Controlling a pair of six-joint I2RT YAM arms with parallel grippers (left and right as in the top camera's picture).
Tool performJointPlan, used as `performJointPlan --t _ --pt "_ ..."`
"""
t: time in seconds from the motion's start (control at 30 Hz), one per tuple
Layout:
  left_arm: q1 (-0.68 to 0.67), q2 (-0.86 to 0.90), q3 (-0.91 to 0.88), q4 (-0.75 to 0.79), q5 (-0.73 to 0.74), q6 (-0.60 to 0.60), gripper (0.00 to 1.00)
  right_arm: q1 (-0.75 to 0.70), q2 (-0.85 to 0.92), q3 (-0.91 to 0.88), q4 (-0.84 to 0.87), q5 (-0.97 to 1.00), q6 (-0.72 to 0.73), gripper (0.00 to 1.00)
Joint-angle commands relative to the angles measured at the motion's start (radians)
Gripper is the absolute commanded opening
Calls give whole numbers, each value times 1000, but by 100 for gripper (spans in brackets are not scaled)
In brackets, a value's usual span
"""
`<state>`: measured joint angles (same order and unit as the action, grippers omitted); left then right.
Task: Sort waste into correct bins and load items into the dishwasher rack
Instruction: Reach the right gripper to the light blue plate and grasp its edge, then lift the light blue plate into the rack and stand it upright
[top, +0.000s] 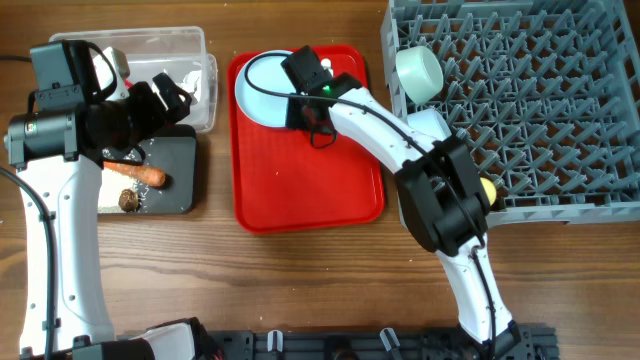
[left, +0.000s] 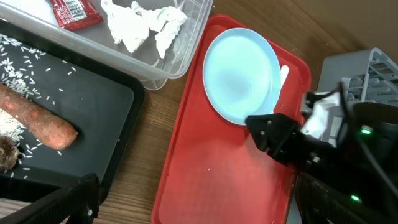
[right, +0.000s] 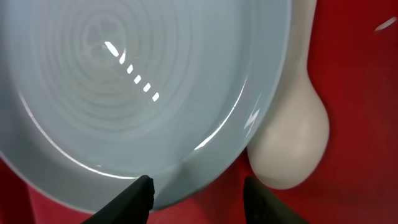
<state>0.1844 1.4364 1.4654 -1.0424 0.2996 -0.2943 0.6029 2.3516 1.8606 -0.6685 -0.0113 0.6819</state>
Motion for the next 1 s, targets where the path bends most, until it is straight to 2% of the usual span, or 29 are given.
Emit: performJointPlan --t 0.0,0.1,0.13,0.23,0.4,0.53,0.7,0.97 --pt "5 6 8 3 -5 -9 100 0 48 -16 12 -10 28 47" --pt "5 6 8 3 -5 -9 100 -1 48 -16 5 -8 24 30" --pt "5 6 8 3 -5 -9 100 -2 48 -16 -3 -8 20 17" --pt "5 6 8 2 -5 -9 100 -5 48 -16 -52 -9 -40 4" --pt "5 6 8 2 -5 -8 100 -32 44 -15 -135 -18 -64 4" --pt "5 6 8 3 -5 -8 100 -61 0 -15 -172 -65 -189 4" --pt "5 6 8 3 -5 -9 100 -98 -116 -15 -236 -58 -346 4" --pt "5 6 8 2 -5 -8 100 -155 -325 -15 -277 40 -420 4"
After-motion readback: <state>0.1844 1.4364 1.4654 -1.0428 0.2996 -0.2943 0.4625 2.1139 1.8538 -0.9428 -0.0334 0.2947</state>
